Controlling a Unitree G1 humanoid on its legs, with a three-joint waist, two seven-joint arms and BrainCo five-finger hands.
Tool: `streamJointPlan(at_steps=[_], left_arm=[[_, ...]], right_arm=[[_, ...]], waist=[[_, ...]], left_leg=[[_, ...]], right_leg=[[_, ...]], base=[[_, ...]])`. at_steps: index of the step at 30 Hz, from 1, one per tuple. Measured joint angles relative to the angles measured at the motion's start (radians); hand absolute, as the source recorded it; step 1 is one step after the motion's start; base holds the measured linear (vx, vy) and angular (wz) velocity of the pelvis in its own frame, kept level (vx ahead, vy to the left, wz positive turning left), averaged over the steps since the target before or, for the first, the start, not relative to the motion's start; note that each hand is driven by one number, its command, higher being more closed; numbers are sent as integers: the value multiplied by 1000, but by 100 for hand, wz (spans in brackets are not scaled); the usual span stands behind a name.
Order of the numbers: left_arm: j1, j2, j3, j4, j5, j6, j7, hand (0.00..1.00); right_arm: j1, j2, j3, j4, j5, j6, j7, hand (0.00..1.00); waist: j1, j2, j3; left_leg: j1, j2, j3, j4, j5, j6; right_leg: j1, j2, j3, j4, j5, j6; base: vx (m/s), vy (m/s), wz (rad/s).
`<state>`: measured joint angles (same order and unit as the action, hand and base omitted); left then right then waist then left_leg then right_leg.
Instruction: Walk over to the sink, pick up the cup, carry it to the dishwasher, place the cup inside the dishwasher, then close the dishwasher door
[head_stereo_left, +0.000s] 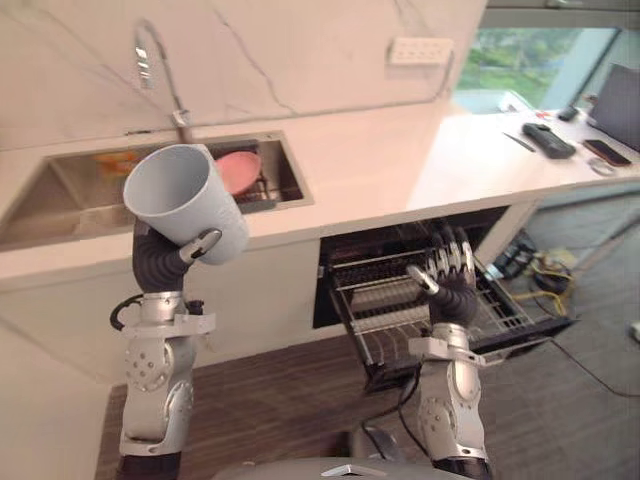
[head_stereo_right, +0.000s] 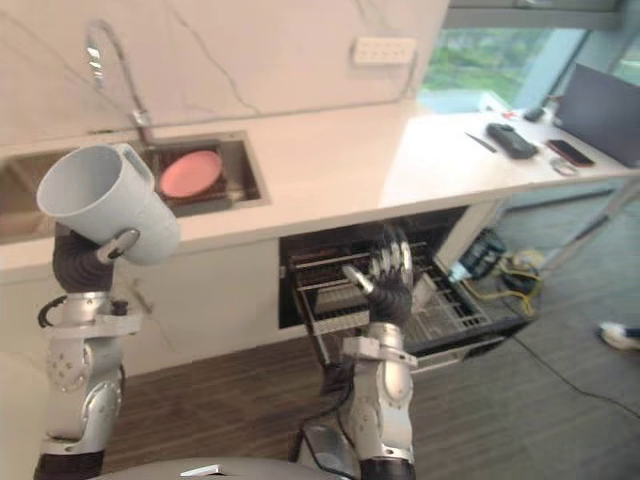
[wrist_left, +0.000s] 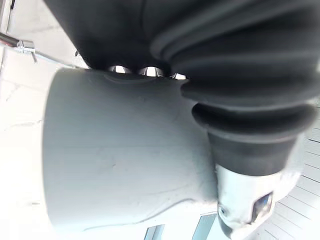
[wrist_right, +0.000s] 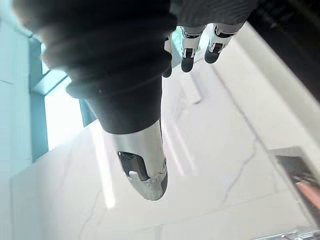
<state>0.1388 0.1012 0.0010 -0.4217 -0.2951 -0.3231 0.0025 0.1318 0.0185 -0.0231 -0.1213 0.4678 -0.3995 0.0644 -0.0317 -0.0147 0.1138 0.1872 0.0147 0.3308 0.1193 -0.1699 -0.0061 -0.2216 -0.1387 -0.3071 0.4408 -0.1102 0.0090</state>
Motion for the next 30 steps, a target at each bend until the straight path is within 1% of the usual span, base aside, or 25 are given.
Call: streamJointPlan(at_steps=[1,2,3,4,5,7,9,10,11,12,14,15,16,17,18,19,20,21,22,23,24,26,27,29,30], left_arm=[[17,2,-2,5,4,-1,-5,100],[21,-19,-17,36,4,-1,-8,100],[18,-22,-27,48,4,-1,-8,100],[-7,-26,-58,62,4,2,-10,100],[-19,-27,-64,65,4,7,-11,100],[-53,-28,-87,85,4,12,-11,100],[-50,-27,-92,92,4,13,-9,100],[-43,-27,-92,107,3,16,-4,100],[-43,-27,-92,114,3,17,-3,100],[-34,-29,-92,125,3,18,-3,100],[-12,-29,-95,130,4,18,-3,100],[1,-29,-97,135,4,18,-1,100],[6,-29,-97,140,4,18,0,100],[13,-30,-101,154,4,18,7,100],[16,-34,-104,164,4,19,10,100],[18,-40,-104,164,4,19,11,100],[22,-53,-106,164,4,20,12,100],[29,-49,-113,167,4,19,13,100],[33,-43,-119,168,4,19,14,100],[30,-35,-126,171,3,19,16,100],[18,-25,-141,183,4,19,16,100],[14,-25,-162,190,4,19,17,100],[14,-25,-166,189,4,19,15,100],[8,-25,-170,188,4,19,13,100],[0,-28,-171,187,3,19,14,100]], right_arm=[[0,-1,18,-3,-1,-1,8,0],[-4,-19,23,1,-2,-1,19,0],[-6,-27,30,-2,-2,-1,19,0],[-30,-47,36,-2,-2,-8,18,0],[-37,-50,38,-2,-2,-7,16,0],[-42,-69,57,-3,-5,-8,13,0],[-41,-72,60,-12,-5,-8,14,0],[-40,-72,60,-20,-5,-8,18,0],[-40,-72,61,-20,-5,-8,19,0],[-39,-72,67,-20,-5,-9,22,0],[-39,-86,73,-20,-5,-11,37,0],[-39,-89,79,-20,-5,-12,50,0],[-39,-89,84,-20,-5,-12,60,0],[-39,-89,98,-20,-5,-12,70,0],[-39,-89,104,-20,-5,-12,79,0],[-39,-91,107,-21,-5,-12,81,0],[-38,-102,114,-21,-5,-11,82,0],[-32,-109,131,-21,-10,-7,80,0],[-27,-108,136,-23,-24,-7,80,0],[-28,-98,143,-24,-47,-7,78,0],[-28,-93,138,-24,-57,-7,76,0],[-28,-95,132,-23,-63,-7,63,0],[-29,-94,130,-23,-62,-6,63,0],[-30,-94,122,-24,-40,0,70,0],[-29,-86,116,-24,-27,17,87,0]], waist=[[-3,-18,-9],[-2,11,-18],[-4,25,-19],[-7,70,-10],[-6,78,-8],[-6,80,-7],[-1,79,-6],[1,80,-4],[3,81,-3],[20,80,0],[30,90,-4],[33,89,-4],[34,89,-4],[32,88,-4],[30,93,-7],[28,99,-11],[24,120,-24],[31,116,-36],[31,104,-46],[31,86,-50],[26,69,-51],[26,70,-49],[28,72,-49],[21,75,-51],[17,74,-50]], left_leg=[[17,-20,1,5,-15,-12],[25,6,-3,10,-24,-19],[21,15,-12,14,-25,-20],[22,40,-30,19,-36,-25],[23,48,-31,20,-36,-25],[20,57,-31,75,-35,-25],[5,63,-34,143,-35,-26],[-46,69,-52,289,-33,-29],[-72,73,-69,355,-29,-34],[-114,78,-111,440,-43,-50],[-143,78,-159,420,-94,-44],[-152,78,-202,367,-111,-42],[-153,77,-226,327,-111,-40],[-153,76,-276,241,-104,-43],[-154,76,-322,153,-75,-37],[-156,79,-342,111,-47,-34],[-166,91,-360,52,21,-68],[-166,78,-328,40,23,-64],[-169,65,-316,28,27,-55],[-167,40,-298,1,46,-42],[-157,15,-295,-14,61,-34],[-143,-9,-278,-28,70,-28],[-137,-15,-276,-31,70,-28],[-131,-27,-269,-36,68,-26],[-130,-27,-265,-36,61,-13]], right_leg=[[4,8,-12,-54,82,-76],[25,37,-8,-82,83,-82],[39,52,-8,-120,90,-79],[76,98,-6,-217,122,-83],[86,110,-3,-241,130,-84],[127,130,14,-283,129,-82],[145,133,35,-293,123,-75],[170,132,62,-315,121,-71],[181,131,75,-327,120,-71],[190,132,105,-349,119,-76],[190,135,150,-353,119,-76],[189,132,177,-354,121,-70],[189,130,192,-354,122,-65],[186,126,217,-355,124,-52],[182,124,241,-362,129,-32],[181,126,248,-370,132,-18],[179,136,261,-393,147,5],[188,122,275,-432,168,15],[188,105,275,-454,186,24],[186,76,272,-488,219,44],[186,53,272,-505,234,67],[188,30,281,-506,239,85],[188,25,284,-506,239,86],[188,15,292,-506,240,90],[186,15,294,-508,242,92]], base=[[436,43,-59],[354,19,-39],[464,4,-43],[387,-15,-27],[357,-16,-30],[203,-6,-25],[158,4,-34],[110,28,-34],[128,110,-54],[73,99,-55],[76,127,-76],[76,151,-76],[47,168,-73],[3,177,-66],[-1,195,-59],[-4,237,-48],[13,269,-53],[22,267,-53],[59,262,-51],[103,267,-20],[95,221,-11],[56,160,-6],[52,183,-21],[24,89,-16],[-14,25,-13]])
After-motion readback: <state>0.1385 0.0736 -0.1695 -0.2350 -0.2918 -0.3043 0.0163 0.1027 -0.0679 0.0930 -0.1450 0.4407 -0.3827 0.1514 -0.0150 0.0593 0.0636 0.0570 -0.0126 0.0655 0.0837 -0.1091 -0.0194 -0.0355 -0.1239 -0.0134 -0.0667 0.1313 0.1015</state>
